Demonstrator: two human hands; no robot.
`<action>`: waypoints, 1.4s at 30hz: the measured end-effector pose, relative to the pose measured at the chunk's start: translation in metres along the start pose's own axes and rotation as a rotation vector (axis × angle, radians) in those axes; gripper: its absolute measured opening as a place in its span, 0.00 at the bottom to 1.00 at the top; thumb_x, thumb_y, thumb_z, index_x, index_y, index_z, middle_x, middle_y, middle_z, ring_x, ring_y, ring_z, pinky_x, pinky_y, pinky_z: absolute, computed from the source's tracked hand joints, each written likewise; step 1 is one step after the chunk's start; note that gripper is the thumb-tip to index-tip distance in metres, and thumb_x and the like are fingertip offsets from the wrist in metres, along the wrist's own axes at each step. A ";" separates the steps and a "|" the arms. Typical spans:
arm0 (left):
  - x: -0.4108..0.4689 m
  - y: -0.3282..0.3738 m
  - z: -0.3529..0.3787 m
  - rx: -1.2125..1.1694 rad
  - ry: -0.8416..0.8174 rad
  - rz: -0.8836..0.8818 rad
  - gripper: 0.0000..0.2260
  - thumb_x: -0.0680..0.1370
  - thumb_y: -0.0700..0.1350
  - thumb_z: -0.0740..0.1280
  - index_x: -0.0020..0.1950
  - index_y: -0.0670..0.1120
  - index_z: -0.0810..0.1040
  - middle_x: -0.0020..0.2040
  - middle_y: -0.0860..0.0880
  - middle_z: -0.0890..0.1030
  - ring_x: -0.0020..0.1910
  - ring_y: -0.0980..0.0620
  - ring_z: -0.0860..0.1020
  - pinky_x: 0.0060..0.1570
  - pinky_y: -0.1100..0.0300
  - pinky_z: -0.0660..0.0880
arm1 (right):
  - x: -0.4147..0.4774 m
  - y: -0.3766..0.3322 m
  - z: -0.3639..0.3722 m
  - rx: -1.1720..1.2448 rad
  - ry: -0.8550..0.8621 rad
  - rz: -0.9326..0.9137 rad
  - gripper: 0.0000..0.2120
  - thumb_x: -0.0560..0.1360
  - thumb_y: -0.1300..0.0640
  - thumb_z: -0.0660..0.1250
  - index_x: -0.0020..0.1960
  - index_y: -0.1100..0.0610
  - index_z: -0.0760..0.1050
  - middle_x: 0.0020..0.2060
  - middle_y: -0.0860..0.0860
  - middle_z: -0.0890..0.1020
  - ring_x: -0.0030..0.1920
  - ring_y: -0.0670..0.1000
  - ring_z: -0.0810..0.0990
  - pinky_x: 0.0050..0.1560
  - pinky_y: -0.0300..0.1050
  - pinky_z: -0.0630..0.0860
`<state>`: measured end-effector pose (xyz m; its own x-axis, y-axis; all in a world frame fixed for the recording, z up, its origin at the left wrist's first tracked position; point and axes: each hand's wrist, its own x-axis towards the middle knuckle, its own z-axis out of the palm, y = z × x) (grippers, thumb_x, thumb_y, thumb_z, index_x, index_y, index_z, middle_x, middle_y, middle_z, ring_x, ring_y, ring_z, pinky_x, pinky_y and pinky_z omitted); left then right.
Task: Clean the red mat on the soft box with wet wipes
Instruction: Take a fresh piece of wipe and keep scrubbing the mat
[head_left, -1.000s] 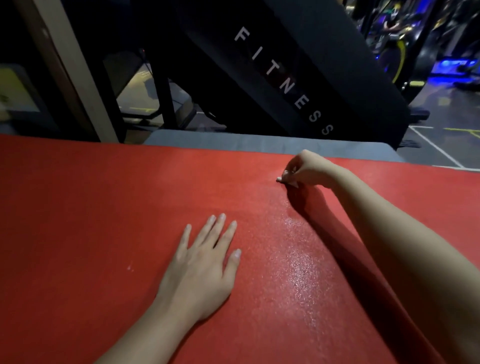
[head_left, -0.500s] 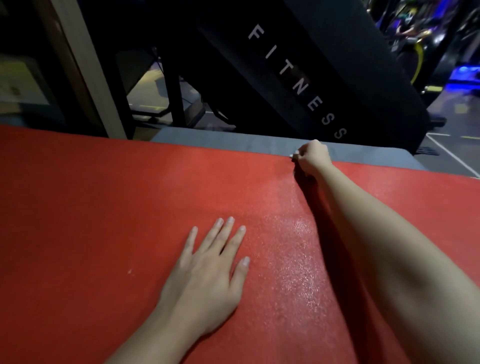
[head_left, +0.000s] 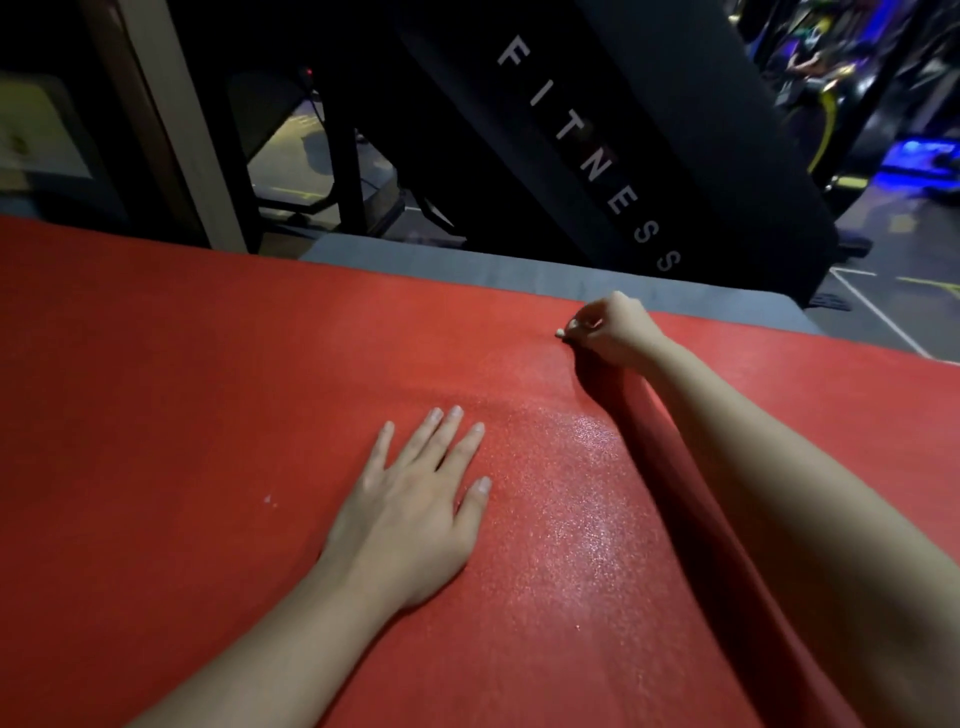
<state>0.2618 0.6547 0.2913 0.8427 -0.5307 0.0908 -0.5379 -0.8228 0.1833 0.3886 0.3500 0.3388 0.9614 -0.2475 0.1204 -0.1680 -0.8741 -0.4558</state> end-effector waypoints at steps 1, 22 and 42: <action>0.000 0.000 0.000 -0.009 0.004 -0.001 0.34 0.77 0.63 0.34 0.84 0.57 0.46 0.84 0.57 0.44 0.81 0.60 0.38 0.80 0.47 0.39 | -0.016 -0.003 -0.008 -0.003 -0.082 -0.066 0.11 0.71 0.46 0.76 0.43 0.54 0.84 0.35 0.52 0.84 0.36 0.48 0.79 0.38 0.39 0.70; 0.000 -0.001 0.001 -0.017 0.004 0.028 0.26 0.85 0.58 0.48 0.83 0.55 0.55 0.84 0.52 0.51 0.83 0.54 0.47 0.80 0.42 0.44 | -0.194 -0.041 -0.018 -0.040 -0.238 -0.107 0.07 0.70 0.49 0.76 0.43 0.52 0.85 0.37 0.45 0.85 0.37 0.42 0.80 0.34 0.30 0.71; -0.123 -0.009 -0.044 0.069 -0.305 0.072 0.28 0.85 0.62 0.44 0.84 0.56 0.42 0.84 0.48 0.40 0.82 0.50 0.38 0.79 0.41 0.39 | -0.332 -0.080 -0.014 -0.123 -0.047 -0.030 0.06 0.71 0.49 0.75 0.45 0.51 0.85 0.43 0.51 0.86 0.47 0.54 0.83 0.48 0.46 0.76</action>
<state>0.1644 0.7365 0.3211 0.7624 -0.6160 -0.1981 -0.6050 -0.7872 0.1194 0.0802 0.4962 0.3474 0.9750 -0.2031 0.0897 -0.1615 -0.9261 -0.3410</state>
